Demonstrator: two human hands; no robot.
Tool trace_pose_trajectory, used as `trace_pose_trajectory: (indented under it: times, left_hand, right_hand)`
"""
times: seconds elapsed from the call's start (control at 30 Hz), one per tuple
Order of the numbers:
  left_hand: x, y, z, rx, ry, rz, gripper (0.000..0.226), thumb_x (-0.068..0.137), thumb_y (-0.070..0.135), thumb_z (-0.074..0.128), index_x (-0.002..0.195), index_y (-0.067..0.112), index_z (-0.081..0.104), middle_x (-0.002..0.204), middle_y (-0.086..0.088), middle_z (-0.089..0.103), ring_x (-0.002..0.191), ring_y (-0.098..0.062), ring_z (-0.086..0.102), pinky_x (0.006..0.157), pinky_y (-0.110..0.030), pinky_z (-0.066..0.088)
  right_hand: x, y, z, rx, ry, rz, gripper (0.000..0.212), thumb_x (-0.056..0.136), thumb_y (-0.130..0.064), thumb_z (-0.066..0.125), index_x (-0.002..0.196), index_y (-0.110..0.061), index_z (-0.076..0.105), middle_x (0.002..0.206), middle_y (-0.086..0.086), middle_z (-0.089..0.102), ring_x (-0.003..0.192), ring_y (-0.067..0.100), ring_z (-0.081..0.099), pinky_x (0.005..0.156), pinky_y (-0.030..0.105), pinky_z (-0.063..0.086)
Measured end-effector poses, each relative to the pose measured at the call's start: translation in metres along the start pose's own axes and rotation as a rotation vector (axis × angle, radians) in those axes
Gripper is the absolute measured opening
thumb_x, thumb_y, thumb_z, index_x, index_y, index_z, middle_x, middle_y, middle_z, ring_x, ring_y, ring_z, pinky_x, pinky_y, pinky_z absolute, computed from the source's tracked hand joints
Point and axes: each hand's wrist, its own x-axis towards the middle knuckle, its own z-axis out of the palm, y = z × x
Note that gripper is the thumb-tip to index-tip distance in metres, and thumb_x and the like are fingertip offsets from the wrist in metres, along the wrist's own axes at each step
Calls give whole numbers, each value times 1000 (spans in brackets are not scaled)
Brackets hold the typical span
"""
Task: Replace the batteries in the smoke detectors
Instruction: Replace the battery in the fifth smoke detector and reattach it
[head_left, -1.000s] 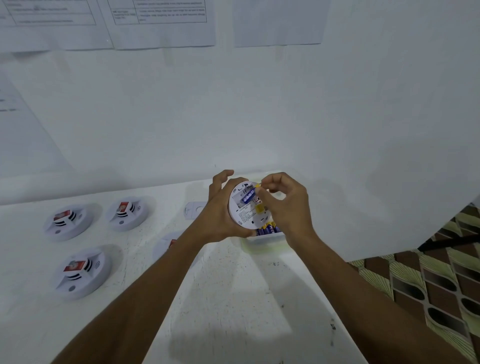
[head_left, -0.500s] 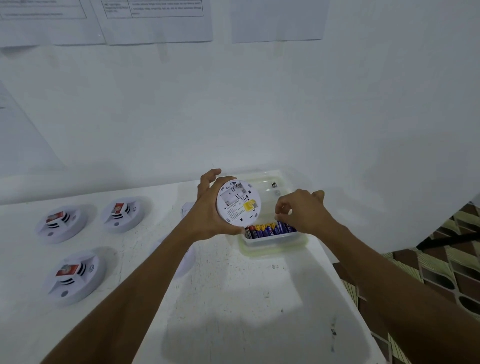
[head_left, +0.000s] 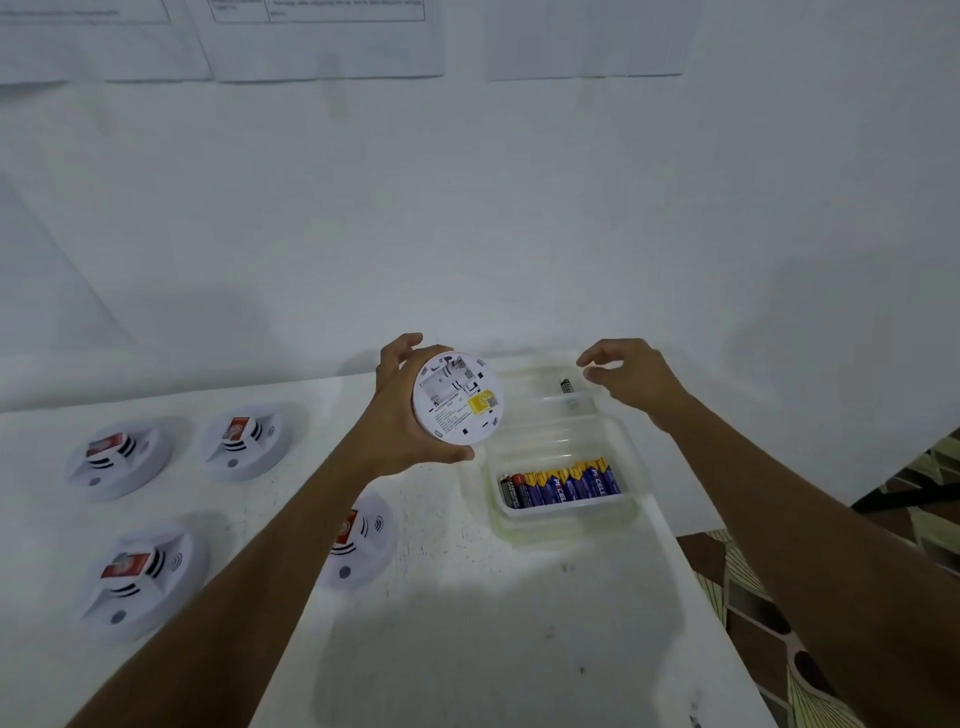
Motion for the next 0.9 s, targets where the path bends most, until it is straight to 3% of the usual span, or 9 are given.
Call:
trace_pose_trajectory:
  times: [0.13,0.3,0.53,0.6,0.67,0.73,0.8,0.9]
  left_hand:
    - [-2,-14,-9,-3,27,-42,108,33,54,88,128,45,36,144,9,17,140,-8,23,111,-19,29]
    - [-1,-24,-12,-11,40,-71,113,33,53,87,133,37,37,142,14,17,139,-5,23,106,-8,27]
    - [2,-29,-16,-22,23,-99,116,34,54,88,136,32,37,145,7,17,135,7,20,103,-1,24]
    - [2,-31,-19,-16,20,-107,117,34,55,87,136,32,36,145,8,18,134,8,19,102,1,23]
    - [2,-32,-20,-15,20,-115,117,33,56,86,136,33,35,144,10,17,134,5,20,101,2,22]
    - [2,-32,-20,-15,18,-118,114,33,56,86,133,38,34,144,11,17,133,6,19,101,3,21]
    - [2,-32,-19,-17,7,-117,111,33,55,86,130,44,33,144,9,17,134,6,19,104,-1,22]
    - [3,-33,-17,-15,-6,-110,108,33,55,88,127,50,33,144,10,17,139,-8,22,113,-20,27]
  right_hand:
    - [8,5,4,45,-70,45,20,89,-1,64,101,-14,73,106,10,65,90,25,65,67,27,56]
    - [18,-3,2,-116,-4,-57,28,86,1,62,105,-14,75,101,4,66,88,22,67,85,43,58]
    - [22,-1,5,-189,-32,-72,24,87,-3,63,107,-15,73,108,10,69,87,20,64,88,41,56]
    - [23,2,8,-218,-43,-49,22,88,-10,65,108,-17,72,108,9,68,87,20,63,86,34,54]
    - [22,5,14,-256,6,-65,23,87,-19,68,110,-19,70,111,5,66,95,19,61,88,29,46]
    - [22,7,20,-296,105,-184,24,85,-22,70,109,-22,70,114,3,65,108,23,57,92,33,42]
    - [22,0,24,-321,139,-301,22,85,-20,70,107,-22,71,106,0,65,103,20,54,88,35,43]
    - [25,-20,31,-311,-24,-320,16,88,-20,69,104,-22,73,86,-7,66,76,10,59,76,30,50]
